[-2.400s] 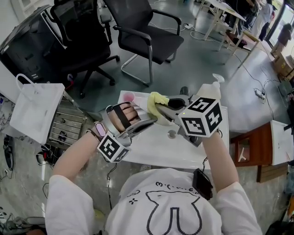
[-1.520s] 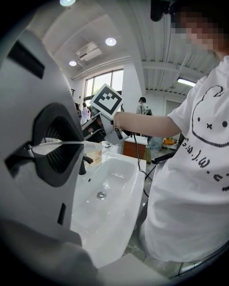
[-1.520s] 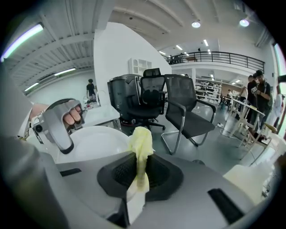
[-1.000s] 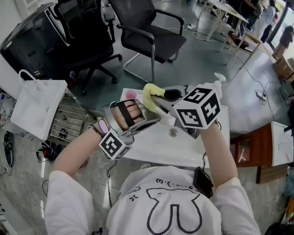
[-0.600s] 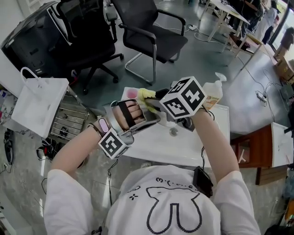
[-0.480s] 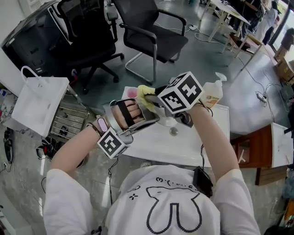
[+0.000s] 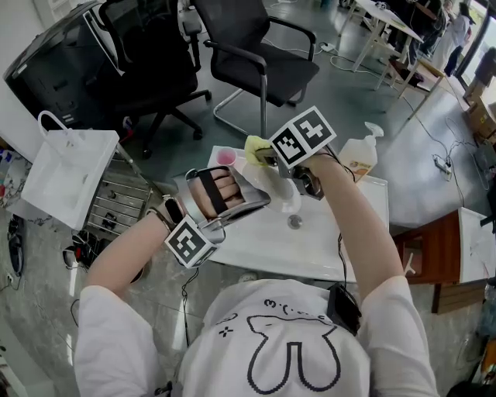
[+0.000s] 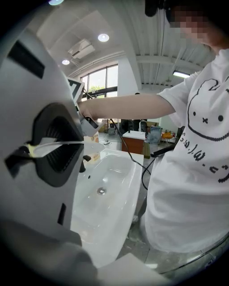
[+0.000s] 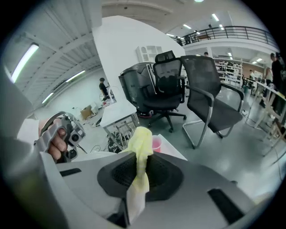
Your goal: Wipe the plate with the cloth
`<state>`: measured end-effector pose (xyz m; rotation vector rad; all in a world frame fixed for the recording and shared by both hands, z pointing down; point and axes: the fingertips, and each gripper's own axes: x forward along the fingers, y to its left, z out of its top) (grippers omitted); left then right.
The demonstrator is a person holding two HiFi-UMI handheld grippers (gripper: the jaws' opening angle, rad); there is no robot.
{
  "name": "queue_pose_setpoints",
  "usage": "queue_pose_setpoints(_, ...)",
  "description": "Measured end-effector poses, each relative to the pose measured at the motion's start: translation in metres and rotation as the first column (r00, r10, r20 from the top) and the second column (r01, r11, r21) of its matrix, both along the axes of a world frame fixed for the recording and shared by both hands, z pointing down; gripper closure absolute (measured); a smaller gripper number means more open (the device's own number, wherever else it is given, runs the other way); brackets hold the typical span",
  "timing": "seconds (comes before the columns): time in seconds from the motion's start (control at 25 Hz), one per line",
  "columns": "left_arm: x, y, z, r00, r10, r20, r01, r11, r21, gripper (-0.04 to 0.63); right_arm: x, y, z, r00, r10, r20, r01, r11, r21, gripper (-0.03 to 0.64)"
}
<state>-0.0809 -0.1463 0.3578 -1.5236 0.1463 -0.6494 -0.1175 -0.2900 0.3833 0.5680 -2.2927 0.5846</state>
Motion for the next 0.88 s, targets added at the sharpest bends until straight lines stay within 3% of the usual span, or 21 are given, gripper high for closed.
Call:
queue_pose_setpoints(0.4,0.001,-0.005,-0.006,1.0,0.004,-0.024,-0.004,1.0,0.015,0.575,0.053,-0.015,0.03,0.99,0.131,-0.048,-0.134,0.989,-0.066,0.569)
queue_pose_setpoints(0.88,-0.006,-0.015,0.0,0.998,-0.03,-0.06,0.028,0.999,-0.029,0.575,0.095,0.013,0.043,0.986,0.161,-0.051,-0.164,0.983,-0.077,0.569)
